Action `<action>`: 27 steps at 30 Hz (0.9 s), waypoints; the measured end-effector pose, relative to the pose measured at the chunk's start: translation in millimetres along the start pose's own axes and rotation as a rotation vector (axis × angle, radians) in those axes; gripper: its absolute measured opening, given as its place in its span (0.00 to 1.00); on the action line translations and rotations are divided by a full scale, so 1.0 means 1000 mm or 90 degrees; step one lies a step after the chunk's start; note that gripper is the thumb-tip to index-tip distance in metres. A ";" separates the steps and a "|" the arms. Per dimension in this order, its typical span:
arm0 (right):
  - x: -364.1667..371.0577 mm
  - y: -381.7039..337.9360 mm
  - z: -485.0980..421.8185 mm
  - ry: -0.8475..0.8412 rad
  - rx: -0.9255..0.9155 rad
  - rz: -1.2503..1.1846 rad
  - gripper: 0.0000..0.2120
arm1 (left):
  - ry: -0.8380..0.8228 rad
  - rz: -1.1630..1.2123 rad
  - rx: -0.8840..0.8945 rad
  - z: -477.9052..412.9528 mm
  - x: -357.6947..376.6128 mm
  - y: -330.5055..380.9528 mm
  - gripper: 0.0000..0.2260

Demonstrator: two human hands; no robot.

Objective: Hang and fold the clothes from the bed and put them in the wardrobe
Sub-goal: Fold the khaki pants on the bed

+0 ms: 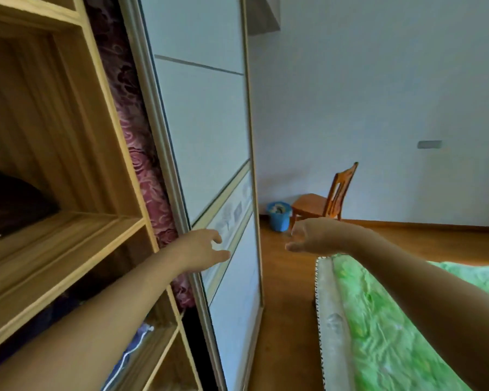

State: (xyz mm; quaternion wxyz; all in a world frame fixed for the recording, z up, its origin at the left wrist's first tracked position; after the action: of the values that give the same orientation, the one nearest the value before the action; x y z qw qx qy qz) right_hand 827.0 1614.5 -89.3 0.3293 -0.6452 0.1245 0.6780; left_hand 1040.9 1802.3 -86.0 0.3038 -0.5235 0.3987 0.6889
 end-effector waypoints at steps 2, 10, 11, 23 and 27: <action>0.003 0.026 0.011 0.004 0.046 -0.008 0.28 | -0.021 -0.016 0.032 -0.021 0.014 0.018 0.27; 0.013 0.113 0.008 0.008 0.164 -0.053 0.30 | -0.066 -0.042 0.084 -0.105 0.054 0.069 0.26; 0.014 0.123 0.002 0.009 0.174 -0.056 0.30 | -0.067 -0.046 0.089 -0.118 0.057 0.074 0.25; 0.004 0.249 -0.170 -0.021 0.223 -0.101 0.34 | -0.069 -0.111 0.120 -0.344 0.079 0.130 0.24; -0.015 0.293 -0.239 -0.023 0.220 -0.121 0.32 | -0.081 -0.120 0.113 -0.423 0.074 0.148 0.25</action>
State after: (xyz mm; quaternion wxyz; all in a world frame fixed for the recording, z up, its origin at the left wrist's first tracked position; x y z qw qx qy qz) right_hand 838.0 1247.9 -182.9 0.5000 -0.5757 0.1712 0.6239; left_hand 1100.4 1361.9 -180.1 0.4368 -0.4851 0.3874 0.6510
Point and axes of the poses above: each hand's wrist, its own z-axis away from the middle knuckle, its own x-axis out of the palm, y = z × x, the point moved 1 cm from there along -z, towards the middle knuckle, and after that the axes turned 5 degrees about -z, right-handed, at the moved point
